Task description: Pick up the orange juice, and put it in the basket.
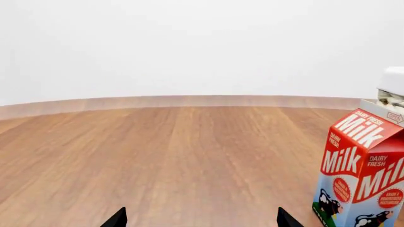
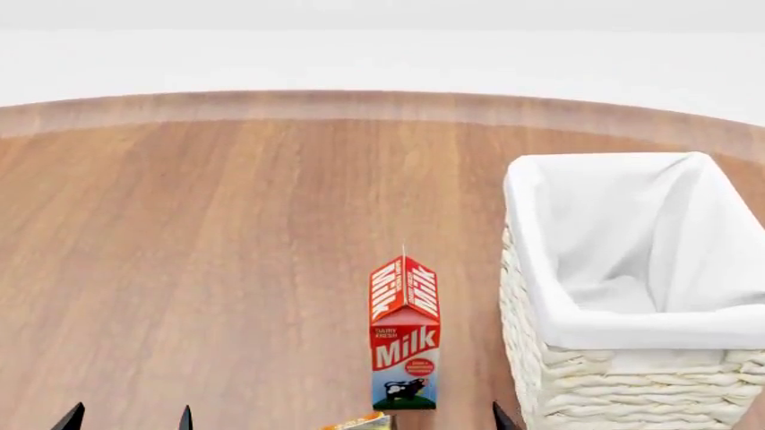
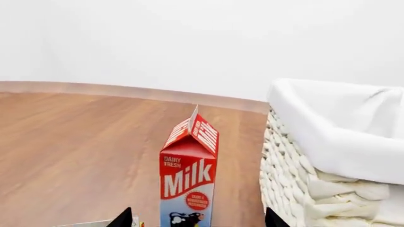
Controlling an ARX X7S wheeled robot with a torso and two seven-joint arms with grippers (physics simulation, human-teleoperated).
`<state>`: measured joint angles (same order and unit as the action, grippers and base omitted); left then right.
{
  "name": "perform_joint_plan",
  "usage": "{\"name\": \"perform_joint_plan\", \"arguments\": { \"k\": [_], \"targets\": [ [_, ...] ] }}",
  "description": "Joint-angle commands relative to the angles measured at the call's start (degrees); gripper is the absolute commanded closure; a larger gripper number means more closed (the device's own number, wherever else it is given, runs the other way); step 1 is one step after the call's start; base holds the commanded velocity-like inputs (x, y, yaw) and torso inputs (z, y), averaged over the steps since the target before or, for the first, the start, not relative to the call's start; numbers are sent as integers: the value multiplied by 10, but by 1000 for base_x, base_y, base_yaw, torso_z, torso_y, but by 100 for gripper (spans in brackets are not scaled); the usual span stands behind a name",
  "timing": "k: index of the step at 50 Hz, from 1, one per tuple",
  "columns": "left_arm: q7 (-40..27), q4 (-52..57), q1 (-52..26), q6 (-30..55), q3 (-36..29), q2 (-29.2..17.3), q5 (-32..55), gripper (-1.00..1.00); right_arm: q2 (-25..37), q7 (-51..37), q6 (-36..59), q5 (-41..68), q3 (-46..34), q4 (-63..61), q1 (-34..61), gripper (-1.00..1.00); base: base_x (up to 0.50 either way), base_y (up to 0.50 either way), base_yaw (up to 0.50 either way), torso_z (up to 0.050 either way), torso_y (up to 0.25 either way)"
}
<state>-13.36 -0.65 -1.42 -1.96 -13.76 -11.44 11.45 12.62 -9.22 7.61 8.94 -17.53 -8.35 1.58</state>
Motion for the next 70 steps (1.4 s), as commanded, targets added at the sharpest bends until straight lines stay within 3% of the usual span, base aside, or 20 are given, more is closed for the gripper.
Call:
{"name": "perform_joint_plan", "arguments": {
  "k": [1, 70],
  "targets": [
    [-3, 0, -1, -1, -3, -2, 2, -100, 5, 7, -29, -8, -26, -11, -30, -100, 0, 0, 0, 0, 0],
    [-18, -2, -4, -6, -19, -15, 15, -100, -29, -22, -126, -52, -103, 101, -23, -100, 0, 0, 0, 0, 0]
  ]
}}
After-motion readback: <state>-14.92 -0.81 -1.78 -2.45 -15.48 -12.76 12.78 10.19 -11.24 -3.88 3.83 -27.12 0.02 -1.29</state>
